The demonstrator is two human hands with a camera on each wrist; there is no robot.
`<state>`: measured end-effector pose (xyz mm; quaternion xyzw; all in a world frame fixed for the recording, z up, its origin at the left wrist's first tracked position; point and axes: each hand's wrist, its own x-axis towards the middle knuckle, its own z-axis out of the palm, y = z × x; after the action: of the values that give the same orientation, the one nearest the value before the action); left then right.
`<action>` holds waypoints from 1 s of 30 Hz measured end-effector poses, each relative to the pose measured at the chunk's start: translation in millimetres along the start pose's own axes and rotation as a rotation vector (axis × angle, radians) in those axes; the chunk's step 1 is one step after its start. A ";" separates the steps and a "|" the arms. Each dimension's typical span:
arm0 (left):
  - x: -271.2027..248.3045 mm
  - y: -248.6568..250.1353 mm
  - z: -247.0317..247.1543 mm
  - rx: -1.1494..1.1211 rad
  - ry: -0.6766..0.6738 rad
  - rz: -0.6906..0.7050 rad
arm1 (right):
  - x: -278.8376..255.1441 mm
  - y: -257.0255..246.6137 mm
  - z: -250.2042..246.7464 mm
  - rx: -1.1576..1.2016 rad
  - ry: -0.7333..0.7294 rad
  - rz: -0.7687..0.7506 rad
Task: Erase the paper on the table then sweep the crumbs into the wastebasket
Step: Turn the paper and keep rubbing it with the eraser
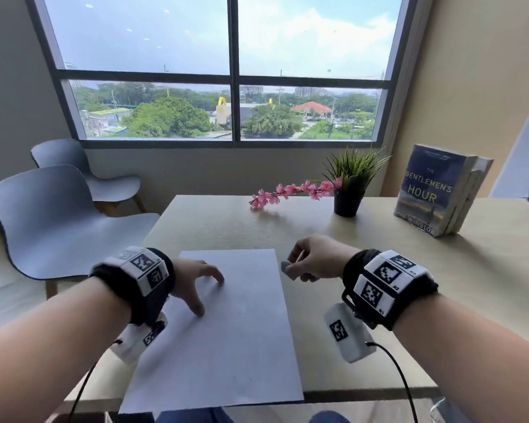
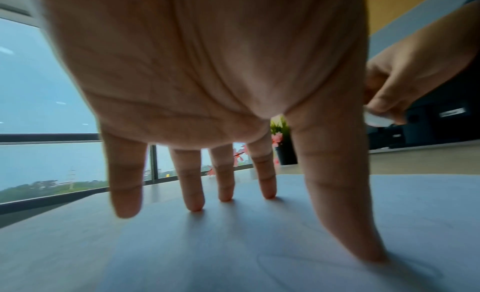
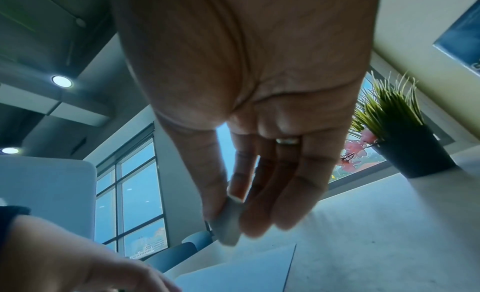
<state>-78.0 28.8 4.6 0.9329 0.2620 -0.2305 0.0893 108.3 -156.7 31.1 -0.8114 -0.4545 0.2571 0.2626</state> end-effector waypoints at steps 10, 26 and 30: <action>3.6 39.1 -26.0 -0.408 0.242 0.268 | 9.7 -3.5 10.0 0.199 0.051 -0.047; 21.2 38.2 -13.2 -0.144 0.227 0.076 | 18.0 -8.2 38.4 -0.669 -0.312 -0.071; 28.1 26.5 -12.0 -0.087 0.204 0.062 | 28.6 -10.5 42.9 -0.742 -0.344 -0.028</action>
<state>-38.1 22.4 3.0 0.9544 0.2504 -0.1198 0.1099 86.8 -118.7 1.6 -0.7899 -0.5648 0.2040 -0.1243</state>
